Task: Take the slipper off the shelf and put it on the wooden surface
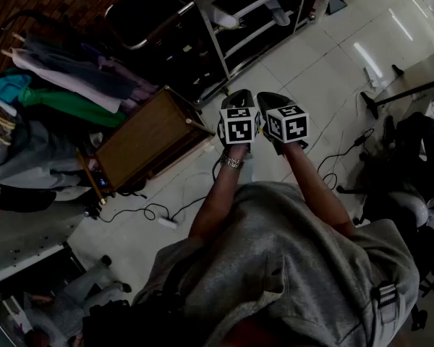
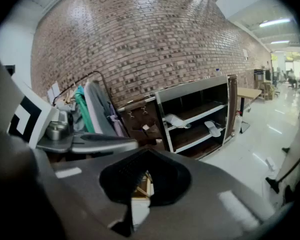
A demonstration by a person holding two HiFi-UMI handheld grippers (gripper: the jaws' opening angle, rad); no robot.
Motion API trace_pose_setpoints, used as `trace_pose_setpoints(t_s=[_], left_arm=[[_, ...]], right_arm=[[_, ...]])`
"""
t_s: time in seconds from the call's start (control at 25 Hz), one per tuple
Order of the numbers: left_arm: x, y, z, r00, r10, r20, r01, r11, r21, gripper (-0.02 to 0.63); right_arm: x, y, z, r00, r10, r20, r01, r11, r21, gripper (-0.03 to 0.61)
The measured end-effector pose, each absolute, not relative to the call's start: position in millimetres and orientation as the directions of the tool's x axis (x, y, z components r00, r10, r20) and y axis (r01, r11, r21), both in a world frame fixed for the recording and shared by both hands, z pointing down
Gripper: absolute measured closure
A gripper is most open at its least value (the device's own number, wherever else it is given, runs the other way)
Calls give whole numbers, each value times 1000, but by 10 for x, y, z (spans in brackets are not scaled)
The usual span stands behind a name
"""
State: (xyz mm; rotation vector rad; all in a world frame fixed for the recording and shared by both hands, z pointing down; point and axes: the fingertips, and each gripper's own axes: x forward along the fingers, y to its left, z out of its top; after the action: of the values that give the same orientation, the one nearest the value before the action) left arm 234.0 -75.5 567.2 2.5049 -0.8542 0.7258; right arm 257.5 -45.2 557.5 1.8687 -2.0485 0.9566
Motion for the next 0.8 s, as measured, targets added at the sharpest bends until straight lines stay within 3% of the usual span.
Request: trace_pose_setpoints(t_s=[0.32,0.52,0.64,0.72,0.8], left_arm=[[2845,-2070,5653,686,-391,614,-620,-755,212,607],[3064,-2318,5837,684,-363,632,-622,-744,246,607],[3063,-2404,5833,680,-374,630,-632,-736,245,607],[3046,-2488,5803,688,-394,609,-625,-748,223,607],[2971,-2553,5798,695,-417,586,-632,-743,221,607]], right_arm=[[3175,-1601,5488,-51,-798,600,-954,-140,-267,575],[3352,-1921,5837,-93,-751,653,-947,-137,-292,569],[3451,-2136,5856,-131,-798,588,-918,-126,-377,563],[3590,-2398,5973,-157,-844,513,-875,-122,-468,531],[3710,-2731,6313,-215,-857,469,-803,-119,-584,444]])
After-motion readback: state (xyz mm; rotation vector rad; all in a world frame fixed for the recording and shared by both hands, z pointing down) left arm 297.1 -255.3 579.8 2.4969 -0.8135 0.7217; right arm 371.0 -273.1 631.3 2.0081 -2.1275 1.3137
